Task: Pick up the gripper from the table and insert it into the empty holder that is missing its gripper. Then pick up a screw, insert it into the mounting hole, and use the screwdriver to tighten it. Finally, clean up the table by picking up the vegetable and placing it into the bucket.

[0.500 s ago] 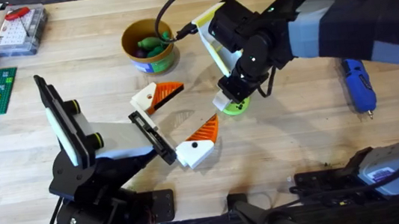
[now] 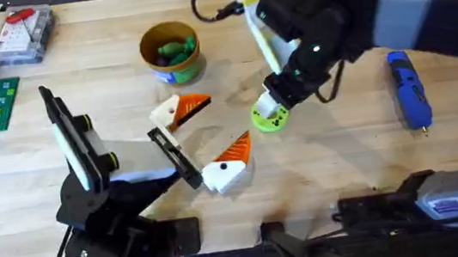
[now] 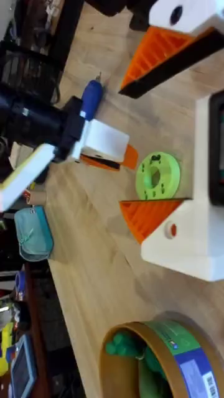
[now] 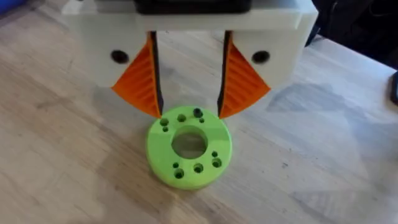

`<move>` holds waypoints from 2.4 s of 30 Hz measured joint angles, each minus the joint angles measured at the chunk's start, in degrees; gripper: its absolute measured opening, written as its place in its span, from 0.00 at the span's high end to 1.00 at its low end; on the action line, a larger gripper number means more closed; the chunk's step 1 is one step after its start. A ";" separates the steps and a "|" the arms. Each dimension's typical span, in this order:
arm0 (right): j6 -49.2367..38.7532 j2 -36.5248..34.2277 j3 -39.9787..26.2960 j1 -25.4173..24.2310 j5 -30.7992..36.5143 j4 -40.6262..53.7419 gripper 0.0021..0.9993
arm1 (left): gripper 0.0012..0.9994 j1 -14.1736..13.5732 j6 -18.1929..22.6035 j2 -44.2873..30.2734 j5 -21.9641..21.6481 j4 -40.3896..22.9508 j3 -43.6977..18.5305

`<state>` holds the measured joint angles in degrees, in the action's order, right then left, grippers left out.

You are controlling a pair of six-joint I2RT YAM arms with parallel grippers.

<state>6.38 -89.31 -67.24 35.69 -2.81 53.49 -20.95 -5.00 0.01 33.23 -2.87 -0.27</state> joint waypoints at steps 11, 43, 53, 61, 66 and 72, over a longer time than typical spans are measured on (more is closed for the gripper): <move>4.70 16.27 -0.36 -0.14 -0.02 6.26 0.50 | 0.01 0.00 -0.02 0.00 0.00 0.00 -0.01; 8.40 6.96 17.38 1.92 -2.14 -17.29 0.61 | 0.01 0.00 -0.02 0.00 0.00 0.00 -0.02; 8.18 6.94 17.38 1.92 -1.94 -17.44 0.72 | 0.01 -0.02 -0.02 0.00 0.00 0.00 -0.02; 8.12 5.62 17.16 1.89 -1.08 -17.38 0.85 | 0.01 0.00 0.00 0.00 0.00 0.00 -0.02; 8.12 5.01 16.70 1.89 -0.83 -16.94 0.91 | 0.01 -0.02 0.00 0.00 0.00 0.00 -0.02; 8.14 4.83 16.65 1.89 -0.90 -16.89 1.00 | 0.01 0.00 0.00 0.00 0.00 0.00 -0.02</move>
<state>14.53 -84.47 -50.59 37.58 -3.70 36.60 -20.95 -5.00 0.01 33.23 -2.87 -0.30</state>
